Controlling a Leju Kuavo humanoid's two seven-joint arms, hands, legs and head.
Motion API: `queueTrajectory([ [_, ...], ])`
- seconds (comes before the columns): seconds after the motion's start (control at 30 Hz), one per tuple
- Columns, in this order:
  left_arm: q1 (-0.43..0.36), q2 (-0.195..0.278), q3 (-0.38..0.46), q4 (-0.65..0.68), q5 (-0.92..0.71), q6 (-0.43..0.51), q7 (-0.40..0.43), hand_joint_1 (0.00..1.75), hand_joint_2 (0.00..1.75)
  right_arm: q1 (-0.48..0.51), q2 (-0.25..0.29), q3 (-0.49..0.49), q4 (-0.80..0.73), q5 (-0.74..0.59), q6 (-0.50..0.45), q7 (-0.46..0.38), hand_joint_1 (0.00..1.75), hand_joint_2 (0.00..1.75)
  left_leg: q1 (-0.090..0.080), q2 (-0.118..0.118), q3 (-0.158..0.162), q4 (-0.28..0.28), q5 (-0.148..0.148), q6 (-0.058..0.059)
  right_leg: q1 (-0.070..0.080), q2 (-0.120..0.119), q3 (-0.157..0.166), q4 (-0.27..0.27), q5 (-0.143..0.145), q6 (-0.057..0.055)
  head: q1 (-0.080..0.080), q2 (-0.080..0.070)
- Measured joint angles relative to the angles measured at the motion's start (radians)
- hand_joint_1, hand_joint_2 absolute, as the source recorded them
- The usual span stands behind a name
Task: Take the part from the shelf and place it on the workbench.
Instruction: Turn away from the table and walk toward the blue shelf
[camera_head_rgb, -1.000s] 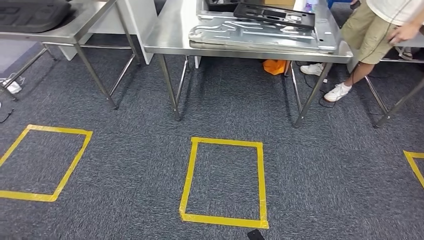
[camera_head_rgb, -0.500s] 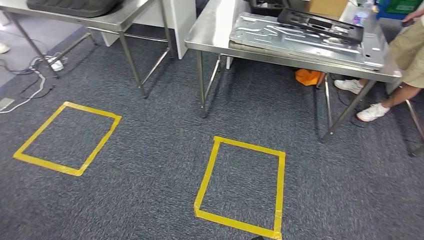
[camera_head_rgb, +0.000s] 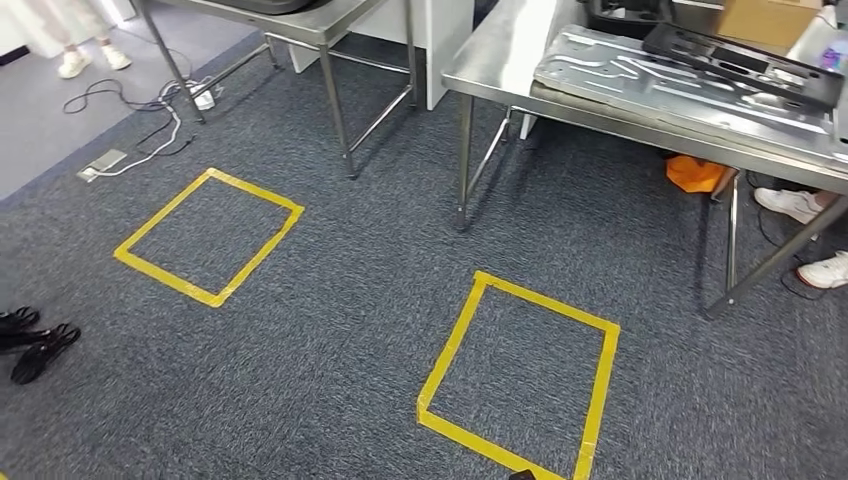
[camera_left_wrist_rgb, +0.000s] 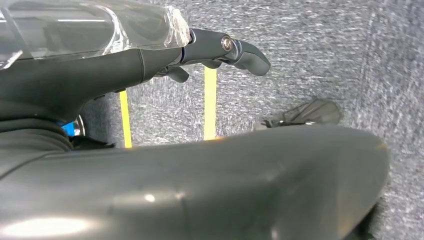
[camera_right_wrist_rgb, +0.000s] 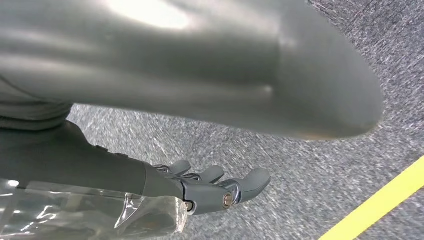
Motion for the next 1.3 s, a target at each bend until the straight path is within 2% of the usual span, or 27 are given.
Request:
queueTrajectory([
  [0.03,-0.002,0.000,0.001,0.000,-0.006,-0.001,0.006,0.00,0.00,-0.001,0.000,0.000,0.000,0.000,0.000,0.000,0.00,0.00,-0.002,0.012,0.019,-0.039,0.012,0.007,0.003,-0.008,0.002,0.001,-0.002,0.005,0.001,0.000],
  [0.07,-0.002,-0.001,0.001,0.000,-0.011,-0.003,0.012,0.00,0.00,-0.002,0.000,0.000,0.000,0.001,0.000,0.000,0.00,0.00,-0.006,0.013,0.022,-0.051,0.014,0.016,0.005,-0.016,0.003,0.002,-0.004,0.010,0.002,0.000],
  [0.13,0.000,-0.001,0.001,0.000,-0.022,-0.008,0.026,0.00,0.00,-0.006,0.000,0.000,0.000,0.002,0.000,0.000,0.00,0.00,-0.007,-0.007,0.017,-0.051,0.018,0.033,0.003,-0.027,0.005,0.003,-0.007,0.021,0.004,0.000],
  [0.2,0.001,-0.001,0.001,0.000,-0.031,-0.013,0.040,0.00,0.00,-0.009,0.000,-0.001,0.000,0.003,0.000,0.000,0.00,0.00,-0.005,-0.027,0.018,-0.054,0.023,0.048,-0.002,0.005,-0.010,0.043,-0.039,0.032,0.005,0.000],
  [0.27,-0.002,-0.001,0.001,0.000,-0.037,-0.018,0.050,0.00,0.00,-0.006,-0.001,-0.001,0.000,0.003,0.000,0.001,0.00,0.00,-0.004,-0.049,0.017,-0.055,0.026,0.057,-0.005,0.058,-0.067,0.172,-0.111,0.036,0.008,0.000],
  [0.3,-0.003,-0.001,0.001,0.000,-0.039,-0.020,0.053,0.00,0.00,-0.003,-0.001,-0.001,0.000,0.003,0.000,0.002,0.00,0.00,-0.005,-0.061,0.016,-0.055,0.027,0.060,-0.005,0.071,-0.104,0.250,-0.144,0.036,0.009,0.000],
  [0.33,-0.003,-0.002,0.001,0.000,-0.040,-0.022,0.055,0.00,0.00,0.000,-0.001,-0.001,0.000,0.003,0.000,0.002,0.00,0.00,-0.006,-0.075,0.016,-0.055,0.027,0.061,-0.005,0.076,-0.134,0.309,-0.161,0.037,0.009,0.000],
  [0.37,-0.002,-0.002,0.001,0.001,-0.040,-0.023,0.056,0.00,0.00,0.001,-0.001,-0.001,0.000,0.003,0.000,0.002,0.00,0.00,-0.007,-0.090,0.016,-0.055,0.028,0.061,-0.005,0.078,-0.147,0.330,-0.157,0.036,0.010,0.000],
  [0.4,-0.002,-0.002,0.001,0.001,-0.040,-0.024,0.057,0.00,0.00,0.002,-0.001,-0.001,0.000,0.003,0.000,0.003,0.00,0.00,-0.007,-0.105,0.017,-0.054,0.028,0.061,-0.006,0.080,-0.139,0.307,-0.132,0.035,0.010,0.000],
  [0.43,-0.001,-0.003,0.001,0.001,-0.040,-0.024,0.057,0.00,0.00,0.002,-0.001,-0.001,0.000,0.003,0.000,0.003,0.00,0.00,-0.007,-0.120,0.019,-0.054,0.028,0.061,-0.006,0.086,-0.113,0.246,-0.093,0.033,0.010,0.000],
  [0.5,-0.002,-0.003,0.001,0.001,-0.040,-0.025,0.057,0.00,0.00,0.001,-0.002,-0.001,0.000,0.003,0.000,0.003,0.00,0.00,-0.008,-0.146,0.019,-0.050,0.027,0.057,-0.009,0.129,-0.047,0.096,-0.023,0.028,0.010,0.000],
  [0.57,-0.004,-0.004,0.001,0.001,-0.040,-0.027,0.058,0.00,0.00,0.001,-0.003,-0.001,0.000,0.004,0.000,0.004,0.00,0.00,-0.010,-0.169,0.012,-0.047,0.028,0.047,-0.010,0.160,-0.017,0.026,-0.003,0.022,0.009,0.000],
  [0.63,-0.001,-0.004,0.001,0.001,-0.040,-0.029,0.060,0.00,0.00,0.000,-0.002,-0.001,0.000,0.005,0.000,0.005,0.00,0.00,-0.008,-0.187,0.003,-0.047,0.031,0.035,-0.009,0.144,-0.018,0.023,-0.003,0.013,0.009,0.000],
  [0.67,0.002,-0.003,0.001,0.002,-0.040,-0.029,0.060,0.00,0.00,-0.002,-0.002,-0.001,0.000,0.005,0.000,0.005,0.00,0.00,-0.008,-0.176,-0.002,-0.040,0.026,0.030,-0.009,0.132,-0.018,0.021,-0.001,0.007,0.009,0.000],
  [0.7,0.003,-0.003,0.001,0.002,-0.040,-0.030,0.061,0.00,0.00,-0.004,-0.002,-0.002,0.000,0.006,0.000,0.005,0.00,0.00,-0.008,-0.152,-0.014,-0.016,0.010,0.025,-0.010,0.120,-0.018,0.019,0.001,0.000,0.007,0.000],
  [0.77,0.002,-0.003,0.001,0.002,-0.040,-0.033,0.062,0.00,0.00,-0.003,-0.002,-0.002,0.000,0.006,0.000,0.005,0.00,0.00,-0.008,-0.090,-0.070,0.104,-0.055,0.015,-0.009,0.091,-0.018,0.017,0.002,-0.008,0.003,0.000],
  [0.83,0.000,-0.004,0.001,0.002,-0.040,-0.035,0.062,0.00,0.00,0.000,-0.002,-0.002,0.000,0.006,0.000,0.006,0.00,0.00,-0.005,-0.068,-0.139,0.249,-0.112,0.008,-0.007,0.060,-0.018,0.017,0.000,-0.011,0.001,0.000],
  [0.87,0.001,-0.005,0.000,0.002,-0.040,-0.036,0.062,0.00,0.00,0.000,-0.002,-0.002,0.000,0.006,0.000,0.006,0.00,0.00,-0.004,-0.065,-0.154,0.279,-0.116,0.006,-0.007,0.046,-0.017,0.017,-0.001,-0.011,0.000,0.000],
  [0.9,0.002,-0.005,0.000,0.002,-0.040,-0.036,0.062,0.00,0.00,-0.001,-0.002,-0.002,0.000,0.006,0.000,0.006,0.00,0.00,-0.003,-0.062,-0.146,0.265,-0.100,0.006,-0.006,0.033,-0.016,0.017,-0.003,-0.011,0.000,0.000],
  [0.93,0.004,-0.005,0.000,0.002,-0.041,-0.036,0.062,0.00,0.00,-0.002,-0.002,-0.002,0.000,0.006,0.000,0.006,0.00,0.00,-0.003,-0.054,-0.118,0.210,-0.069,0.007,-0.006,0.021,-0.014,0.017,-0.004,-0.009,0.000,0.000],
  [1.0,0.003,-0.005,0.000,0.002,-0.043,-0.036,0.062,0.00,0.00,-0.004,-0.002,-0.002,0.000,0.006,0.000,0.007,0.00,0.00,-0.009,-0.007,-0.036,0.052,-0.004,0.016,-0.003,0.000,-0.008,0.018,-0.009,-0.003,0.000,0.000],
  [1.03,0.001,-0.006,0.000,0.002,-0.043,-0.036,0.062,0.00,0.00,-0.004,-0.002,-0.002,0.000,0.006,0.000,0.007,0.00,0.00,-0.012,0.012,-0.009,-0.004,0.014,0.022,0.000,-0.008,-0.005,0.019,-0.013,0.002,0.000,0.000],
  [1.07,-0.001,-0.006,0.000,0.002,-0.043,-0.036,0.062,0.00,0.00,-0.005,-0.002,-0.002,0.000,0.006,0.000,0.007,0.00,0.00,-0.016,0.023,0.003,-0.033,0.021,0.029,0.003,-0.017,-0.002,0.019,-0.016,0.006,0.001,0.000],
  [1.13,-0.001,-0.006,0.000,0.002,-0.044,-0.037,0.063,0.00,0.00,-0.007,-0.002,-0.002,0.000,0.006,0.000,0.007,0.00,0.00,-0.019,0.006,0.001,-0.040,0.021,0.040,0.004,-0.035,0.002,0.018,-0.020,0.016,0.003,0.000],
  [1.17,0.000,-0.007,0.000,0.002,-0.045,-0.038,0.065,0.00,0.00,-0.009,-0.001,-0.002,0.000,0.006,0.000,0.007,0.00,0.00,-0.018,-0.006,0.001,-0.042,0.022,0.045,0.002,-0.031,0.003,0.022,-0.026,0.021,0.003,0.000],
  [1.23,-0.001,-0.007,0.000,0.003,-0.046,-0.041,0.070,0.00,0.00,-0.009,-0.001,-0.002,0.000,0.005,0.000,0.007,0.00,0.00,-0.012,-0.030,0.002,-0.046,0.029,0.057,-0.003,0.012,-0.018,0.078,-0.067,0.030,0.005,0.000],
  [1.3,-0.004,-0.008,0.000,0.003,-0.046,-0.043,0.072,0.00,0.00,-0.005,-0.001,-0.002,0.000,0.005,0.000,0.006,0.00,0.00,-0.009,-0.056,0.001,-0.046,0.032,0.063,-0.005,0.063,-0.081,0.216,-0.138,0.035,0.009,0.000],
])
